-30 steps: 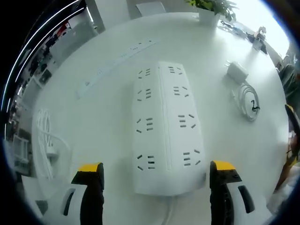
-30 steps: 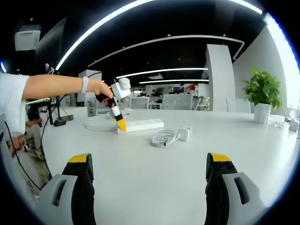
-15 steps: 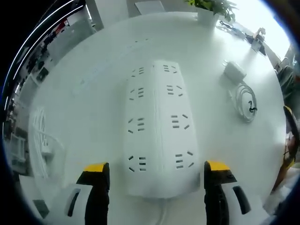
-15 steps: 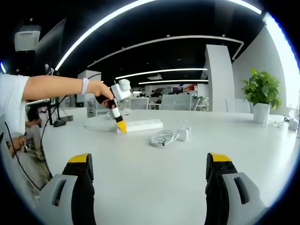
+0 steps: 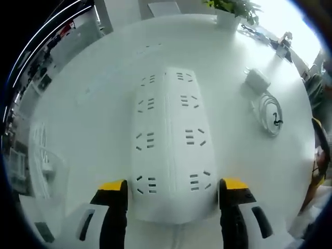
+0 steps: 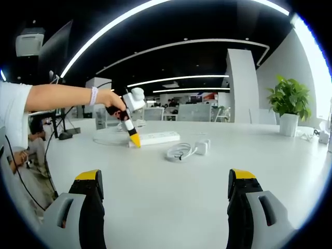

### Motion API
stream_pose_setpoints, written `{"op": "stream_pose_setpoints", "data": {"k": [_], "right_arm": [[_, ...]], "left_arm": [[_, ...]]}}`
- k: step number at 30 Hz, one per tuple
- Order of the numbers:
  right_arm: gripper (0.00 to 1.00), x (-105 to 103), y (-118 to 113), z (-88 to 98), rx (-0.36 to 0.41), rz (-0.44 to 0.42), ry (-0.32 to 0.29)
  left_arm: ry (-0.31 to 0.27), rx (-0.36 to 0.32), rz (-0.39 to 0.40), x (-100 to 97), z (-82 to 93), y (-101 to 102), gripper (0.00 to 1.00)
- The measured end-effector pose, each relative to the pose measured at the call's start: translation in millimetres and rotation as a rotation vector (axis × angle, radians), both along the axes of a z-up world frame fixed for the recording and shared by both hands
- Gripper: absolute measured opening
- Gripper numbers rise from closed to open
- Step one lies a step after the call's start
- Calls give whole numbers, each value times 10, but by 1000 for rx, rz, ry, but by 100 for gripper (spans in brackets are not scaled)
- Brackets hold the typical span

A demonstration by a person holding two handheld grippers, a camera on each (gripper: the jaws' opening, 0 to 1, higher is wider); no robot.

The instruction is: Straighten the power strip on the desk, plug the charger into it

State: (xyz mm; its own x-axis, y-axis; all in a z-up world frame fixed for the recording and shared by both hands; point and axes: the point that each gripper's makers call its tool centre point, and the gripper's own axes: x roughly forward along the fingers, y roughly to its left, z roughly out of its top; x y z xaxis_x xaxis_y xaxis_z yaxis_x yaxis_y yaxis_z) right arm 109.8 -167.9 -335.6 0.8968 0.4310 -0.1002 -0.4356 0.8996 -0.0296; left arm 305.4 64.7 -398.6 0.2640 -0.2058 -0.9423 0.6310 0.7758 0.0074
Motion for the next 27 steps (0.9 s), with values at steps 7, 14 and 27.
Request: {"op": "stream_pose_setpoints", "data": {"k": [7,14,27], "right_arm": [[100,-3,18,-2,-2,4,0],[100,-11,6,-23,-7,1,7],[100,-19,31,-7,-14,8,6]], "left_arm": [[3,-3,-13,-6,3,-24,69],[1,0,-19,-3,5,-27,69],[6,-5,-35,9,10,-28,68]]}}
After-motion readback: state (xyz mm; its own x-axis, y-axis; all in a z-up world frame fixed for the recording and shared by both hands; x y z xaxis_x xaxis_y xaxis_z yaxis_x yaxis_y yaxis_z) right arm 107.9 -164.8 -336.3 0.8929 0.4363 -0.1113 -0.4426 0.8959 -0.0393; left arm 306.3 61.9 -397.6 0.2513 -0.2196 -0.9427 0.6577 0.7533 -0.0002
